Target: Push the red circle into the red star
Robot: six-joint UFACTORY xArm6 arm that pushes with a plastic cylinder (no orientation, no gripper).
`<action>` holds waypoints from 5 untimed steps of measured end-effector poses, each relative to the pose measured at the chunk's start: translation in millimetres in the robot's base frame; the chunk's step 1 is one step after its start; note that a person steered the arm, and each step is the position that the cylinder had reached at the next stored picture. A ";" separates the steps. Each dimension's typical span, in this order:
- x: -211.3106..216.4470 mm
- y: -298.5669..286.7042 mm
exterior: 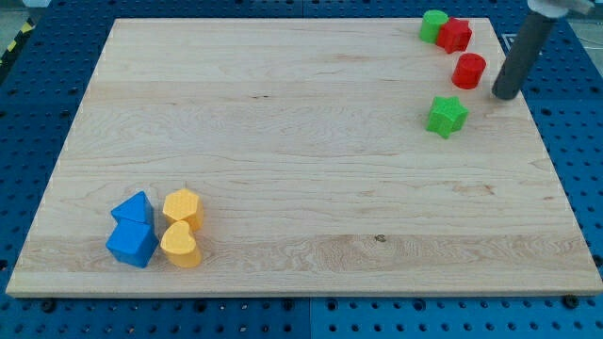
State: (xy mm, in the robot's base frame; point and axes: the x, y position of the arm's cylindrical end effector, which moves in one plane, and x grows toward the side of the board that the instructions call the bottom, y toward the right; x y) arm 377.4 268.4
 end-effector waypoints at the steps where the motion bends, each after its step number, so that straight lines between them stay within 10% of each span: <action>1: 10.3 -29.5; 5: -59.6 -34.8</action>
State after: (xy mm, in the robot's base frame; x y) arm 317.8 233.6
